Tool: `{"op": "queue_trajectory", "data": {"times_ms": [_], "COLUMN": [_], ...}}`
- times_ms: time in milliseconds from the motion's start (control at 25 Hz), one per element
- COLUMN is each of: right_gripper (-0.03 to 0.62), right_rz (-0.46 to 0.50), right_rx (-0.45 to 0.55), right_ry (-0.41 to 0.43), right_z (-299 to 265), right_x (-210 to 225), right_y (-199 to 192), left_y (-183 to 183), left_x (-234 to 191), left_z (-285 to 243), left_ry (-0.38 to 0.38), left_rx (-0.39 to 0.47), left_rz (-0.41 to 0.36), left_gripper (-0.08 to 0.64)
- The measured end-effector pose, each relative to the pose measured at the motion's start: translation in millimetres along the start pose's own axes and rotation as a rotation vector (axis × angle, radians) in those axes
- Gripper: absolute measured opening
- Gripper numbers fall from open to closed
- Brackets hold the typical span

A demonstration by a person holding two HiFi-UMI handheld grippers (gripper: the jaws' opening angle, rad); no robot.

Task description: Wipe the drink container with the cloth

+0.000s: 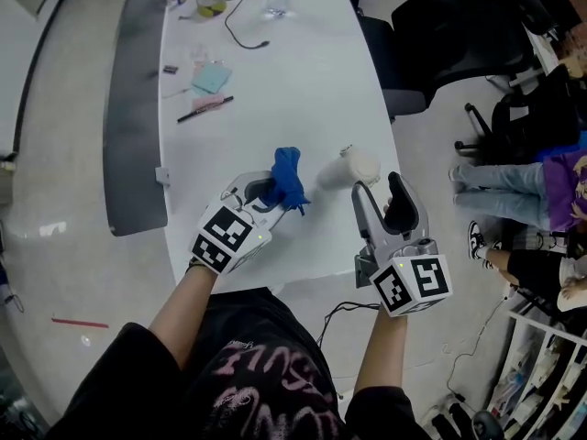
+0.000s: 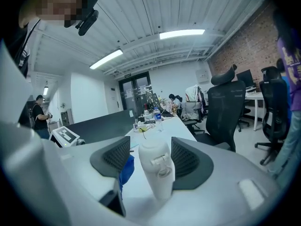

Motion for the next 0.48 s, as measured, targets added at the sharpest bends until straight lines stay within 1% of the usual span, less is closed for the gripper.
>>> {"op": "queue_trajectory", "data": {"times_ms": [240,480], "right_gripper": [0.261,0.236], "right_rz": [-0.011,-0.018], "right_rx": [0.045,0.077], "right_ry": [-0.041,-0.075], "right_z": [26.5,58.2], "right_x": [-7.9,-14.4], "right_y": [3.7,8.1], "left_y": [11.1,21.7], "left_x": [11.6,34.8], "left_z": [16.8,34.4], "left_ry": [0.023,0.033], "left_rx": [0.027,0.045], "left_rz": [-0.027,-0.057], "left_gripper": [0.103,0.103]}}
Point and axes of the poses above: the fingertips, and each gripper's own axes: z backward along the fingers, x to its right, y out of its top, the point moved 3 cm from there along z, backward along the fingers, and after that the axes turned 4 degrees about x, right-handed, at the moved point
